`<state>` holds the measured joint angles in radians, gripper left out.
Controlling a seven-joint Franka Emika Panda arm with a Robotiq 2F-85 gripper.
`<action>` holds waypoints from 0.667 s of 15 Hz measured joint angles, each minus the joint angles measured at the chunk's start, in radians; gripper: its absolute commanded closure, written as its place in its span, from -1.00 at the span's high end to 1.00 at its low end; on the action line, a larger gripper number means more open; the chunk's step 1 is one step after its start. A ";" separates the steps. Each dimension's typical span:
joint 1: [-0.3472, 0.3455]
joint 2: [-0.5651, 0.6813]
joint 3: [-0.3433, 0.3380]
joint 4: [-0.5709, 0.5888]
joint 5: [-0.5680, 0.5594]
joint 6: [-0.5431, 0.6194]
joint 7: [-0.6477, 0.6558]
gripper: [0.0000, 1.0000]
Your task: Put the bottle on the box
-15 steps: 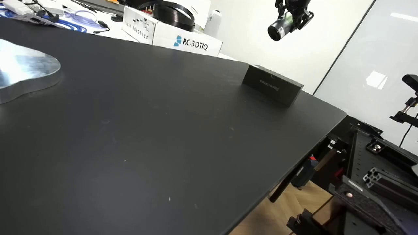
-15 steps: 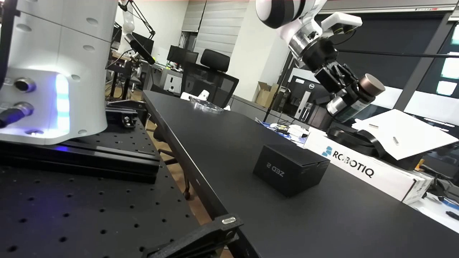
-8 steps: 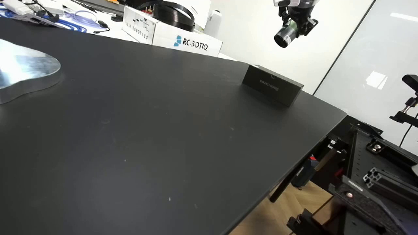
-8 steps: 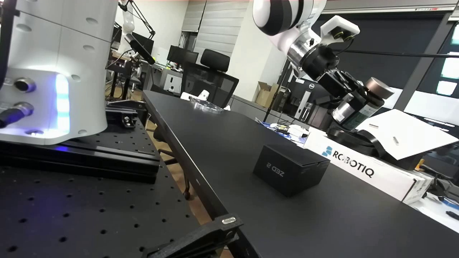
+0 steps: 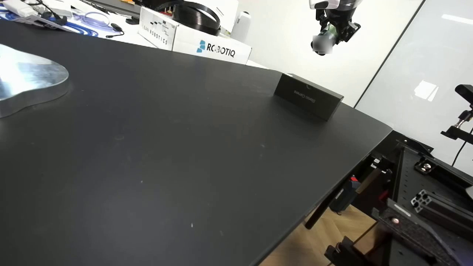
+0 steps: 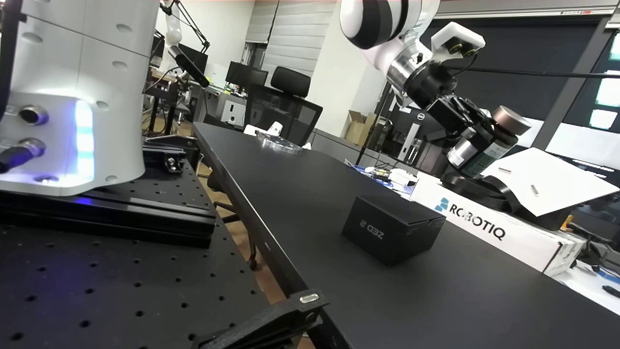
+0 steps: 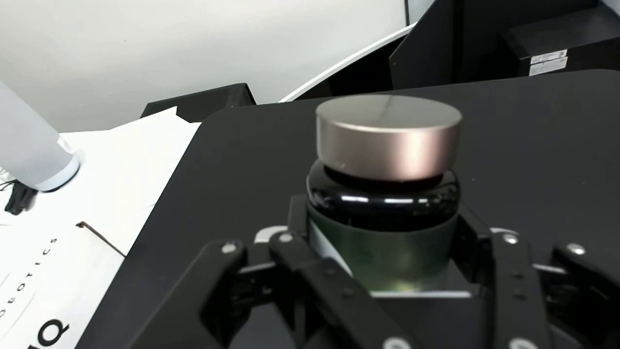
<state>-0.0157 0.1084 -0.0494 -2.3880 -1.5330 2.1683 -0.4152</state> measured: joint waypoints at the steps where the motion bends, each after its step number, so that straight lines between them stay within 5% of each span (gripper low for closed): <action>1: 0.000 0.001 0.001 0.000 0.000 0.000 -0.001 -0.12; 10: 0.003 0.054 0.029 0.006 -0.021 -0.097 0.002 -0.12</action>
<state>-0.0123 0.1621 -0.0201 -2.3821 -1.5540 2.0715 -0.4130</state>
